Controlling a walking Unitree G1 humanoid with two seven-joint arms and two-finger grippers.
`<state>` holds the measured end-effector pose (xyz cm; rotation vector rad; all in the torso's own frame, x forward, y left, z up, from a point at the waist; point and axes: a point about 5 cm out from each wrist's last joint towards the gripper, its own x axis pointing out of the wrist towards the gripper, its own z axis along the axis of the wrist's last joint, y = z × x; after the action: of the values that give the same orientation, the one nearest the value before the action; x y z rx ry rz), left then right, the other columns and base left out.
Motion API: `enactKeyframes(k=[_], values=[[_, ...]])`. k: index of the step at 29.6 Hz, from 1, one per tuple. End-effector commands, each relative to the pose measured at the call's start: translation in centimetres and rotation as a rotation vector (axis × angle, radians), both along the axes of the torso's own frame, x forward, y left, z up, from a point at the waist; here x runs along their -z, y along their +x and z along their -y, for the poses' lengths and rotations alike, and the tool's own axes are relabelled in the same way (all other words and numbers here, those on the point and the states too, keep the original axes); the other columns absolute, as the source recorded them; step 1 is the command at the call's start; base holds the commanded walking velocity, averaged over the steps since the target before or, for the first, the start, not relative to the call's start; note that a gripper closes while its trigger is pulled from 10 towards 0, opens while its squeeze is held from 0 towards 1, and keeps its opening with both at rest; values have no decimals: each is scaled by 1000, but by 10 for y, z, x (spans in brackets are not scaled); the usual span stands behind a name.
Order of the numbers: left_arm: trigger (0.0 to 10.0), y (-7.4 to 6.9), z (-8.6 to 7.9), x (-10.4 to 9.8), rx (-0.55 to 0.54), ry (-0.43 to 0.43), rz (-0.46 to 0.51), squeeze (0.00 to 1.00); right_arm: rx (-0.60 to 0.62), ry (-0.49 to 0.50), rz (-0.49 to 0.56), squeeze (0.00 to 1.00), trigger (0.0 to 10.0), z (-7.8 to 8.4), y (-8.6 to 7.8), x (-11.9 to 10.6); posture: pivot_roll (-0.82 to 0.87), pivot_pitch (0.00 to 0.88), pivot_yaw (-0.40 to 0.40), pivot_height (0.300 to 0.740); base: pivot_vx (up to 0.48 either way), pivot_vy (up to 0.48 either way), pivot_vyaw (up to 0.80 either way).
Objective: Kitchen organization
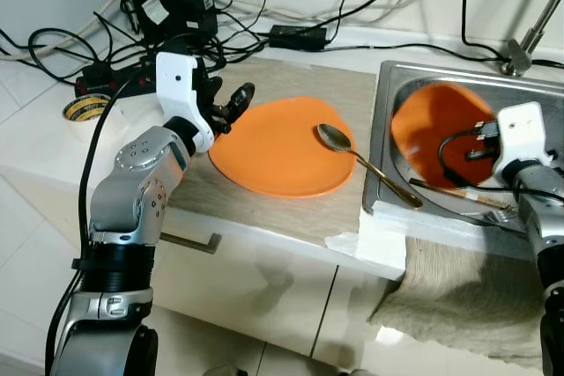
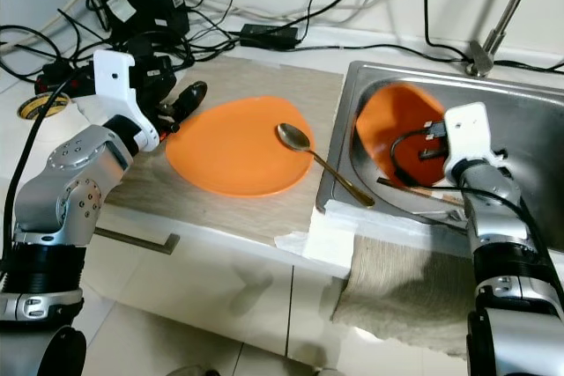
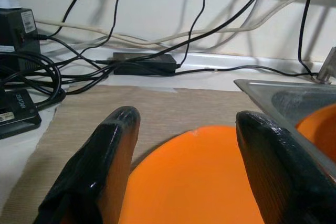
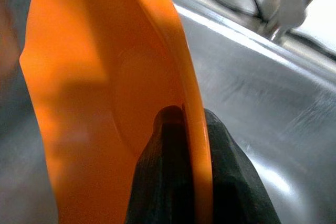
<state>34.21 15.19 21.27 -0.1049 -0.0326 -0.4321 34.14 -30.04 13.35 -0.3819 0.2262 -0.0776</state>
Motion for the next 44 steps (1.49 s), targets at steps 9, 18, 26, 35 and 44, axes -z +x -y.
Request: enactKeyframes(k=[9,18,26,35,44], values=[[10000,2,-1,-4,5,8,5,0,46,116,5,847,9529,-4,6,0,-8,0,46,740,0,0,0],[10000,2,-1,-5,7,9,7,0,51,151,-16,1000,10000,-7,6,5,-6,0,45,740,0,0,0],[10000,2,-1,-5,10,14,6,0,45,157,-20,1000,10000,-12,8,5,-3,0,49,740,0,0,0],[10000,3,-1,-6,12,18,8,0,9,110,26,1000,10000,-19,15,-9,-2,0,51,740,0,0,0],[10000,3,0,-6,17,14,7,0,-76,54,164,1000,10000,-37,27,-50,-6,0,50,740,0,0,0]])
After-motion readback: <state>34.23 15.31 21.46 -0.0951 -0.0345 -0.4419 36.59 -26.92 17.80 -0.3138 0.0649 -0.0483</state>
